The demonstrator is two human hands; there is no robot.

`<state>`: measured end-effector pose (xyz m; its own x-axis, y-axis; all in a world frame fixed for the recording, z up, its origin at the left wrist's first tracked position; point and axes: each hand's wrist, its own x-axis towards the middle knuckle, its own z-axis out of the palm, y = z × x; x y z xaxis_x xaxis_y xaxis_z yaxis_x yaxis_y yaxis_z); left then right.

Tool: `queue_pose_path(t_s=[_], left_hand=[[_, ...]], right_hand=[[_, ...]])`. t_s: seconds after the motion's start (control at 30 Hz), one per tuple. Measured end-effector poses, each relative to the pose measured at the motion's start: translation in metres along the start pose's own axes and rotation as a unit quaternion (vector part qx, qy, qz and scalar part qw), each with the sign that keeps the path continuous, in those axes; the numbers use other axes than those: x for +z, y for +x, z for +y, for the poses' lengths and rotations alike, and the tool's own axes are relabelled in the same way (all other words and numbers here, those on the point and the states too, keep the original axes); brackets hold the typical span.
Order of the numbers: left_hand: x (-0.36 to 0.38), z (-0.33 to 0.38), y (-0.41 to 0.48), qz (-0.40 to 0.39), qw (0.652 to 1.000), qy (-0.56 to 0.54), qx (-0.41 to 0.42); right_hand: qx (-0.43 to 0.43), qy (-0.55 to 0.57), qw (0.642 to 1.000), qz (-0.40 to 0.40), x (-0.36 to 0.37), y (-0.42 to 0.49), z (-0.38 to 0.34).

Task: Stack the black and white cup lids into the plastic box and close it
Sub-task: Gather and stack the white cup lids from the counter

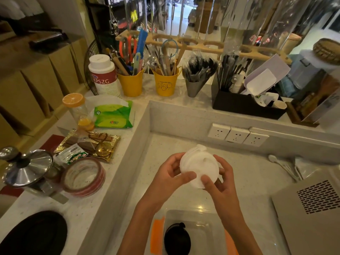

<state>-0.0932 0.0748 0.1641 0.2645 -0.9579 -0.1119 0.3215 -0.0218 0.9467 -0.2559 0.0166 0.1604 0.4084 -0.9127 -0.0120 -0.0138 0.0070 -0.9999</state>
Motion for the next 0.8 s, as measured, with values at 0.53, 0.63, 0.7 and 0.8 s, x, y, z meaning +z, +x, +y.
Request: queue_pose_path(t_s=[0.53,0.63,0.7,0.8], left_hand=[[-0.002,-0.014,-0.004,0.039,0.996,-0.035,-0.075],[0.006,-0.028,-0.005,0.074,0.989,0.031,-0.122],[0.009,-0.039,-0.012,0.056,0.986,0.086,-0.132],[0.007,-0.051,-0.030,-0.033,0.985,0.100,-0.140]], right_hand=[[0.082,-0.047,0.994,-0.059,-0.011,0.012,0.008],[0.108,-0.173,0.973,-0.107,-0.015,0.006,0.017],[0.106,-0.209,0.958,-0.167,-0.017,-0.004,0.024],[0.100,-0.246,0.950,-0.166,-0.028,-0.023,0.036]])
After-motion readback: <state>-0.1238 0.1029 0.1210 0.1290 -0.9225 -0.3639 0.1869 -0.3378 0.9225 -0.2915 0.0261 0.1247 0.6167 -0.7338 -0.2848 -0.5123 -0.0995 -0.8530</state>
